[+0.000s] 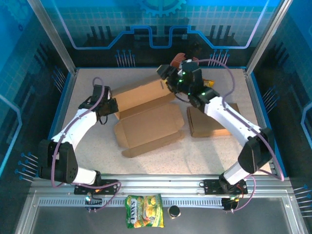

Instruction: Fold the paper box

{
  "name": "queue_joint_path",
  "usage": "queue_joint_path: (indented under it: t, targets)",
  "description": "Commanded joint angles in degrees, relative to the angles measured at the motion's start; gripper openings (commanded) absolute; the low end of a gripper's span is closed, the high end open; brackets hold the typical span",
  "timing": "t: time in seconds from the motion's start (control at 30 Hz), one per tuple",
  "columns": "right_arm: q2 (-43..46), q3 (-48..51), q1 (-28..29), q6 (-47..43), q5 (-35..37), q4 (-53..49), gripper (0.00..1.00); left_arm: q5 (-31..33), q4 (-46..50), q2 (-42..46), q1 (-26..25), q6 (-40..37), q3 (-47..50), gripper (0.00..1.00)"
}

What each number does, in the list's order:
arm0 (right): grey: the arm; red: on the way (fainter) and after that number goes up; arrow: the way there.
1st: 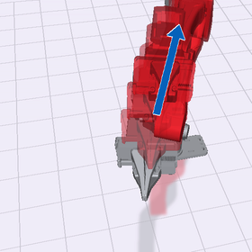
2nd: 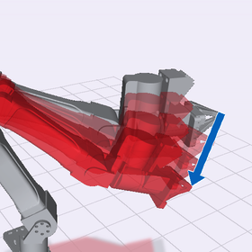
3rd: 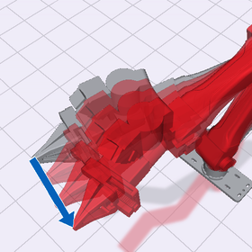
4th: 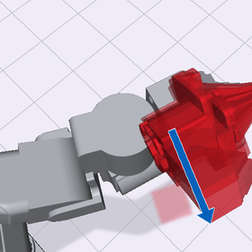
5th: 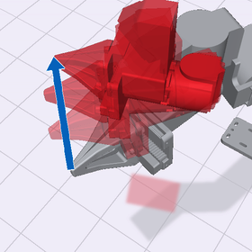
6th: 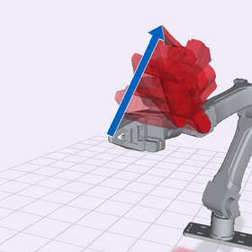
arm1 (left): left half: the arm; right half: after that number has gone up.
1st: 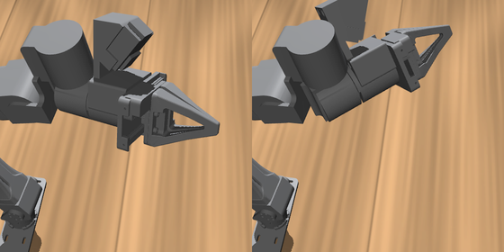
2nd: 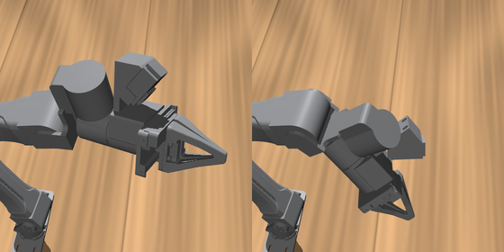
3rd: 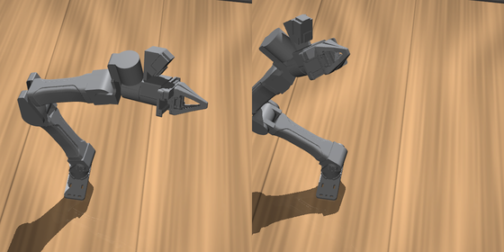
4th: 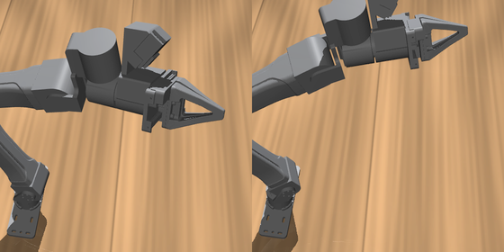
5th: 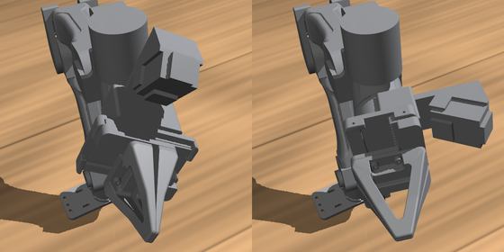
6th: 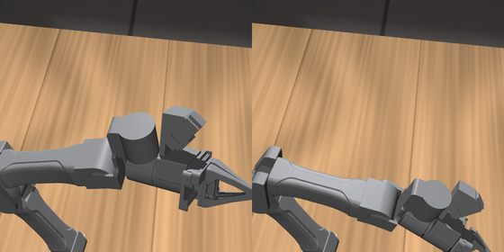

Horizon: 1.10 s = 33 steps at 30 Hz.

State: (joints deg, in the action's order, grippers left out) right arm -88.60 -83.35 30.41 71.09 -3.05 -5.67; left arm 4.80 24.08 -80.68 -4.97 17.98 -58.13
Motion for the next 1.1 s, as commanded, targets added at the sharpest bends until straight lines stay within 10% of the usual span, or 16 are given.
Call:
queue_joint_path:
  t: [0.0,0.53,1.07]
  targets:
    - [4.3,-4.9,-4.1,-9.6,0.6,-15.1,0.58,-9.7,3.0,2.4,2.0,2.3,-3.9,0.0]
    - [8.3,-6.6,-18.4,-25.0,-8.6,-33.4,0.4,-34.2,-11.9,3.1,5.5,26.0,1.9,0.0]
    - [-4.6,-19.3,-22.5,-30.1,-28.2,-32.7,0.65,-39.5,-13.2,2.4,5.3,26.7,3.7,0.0]
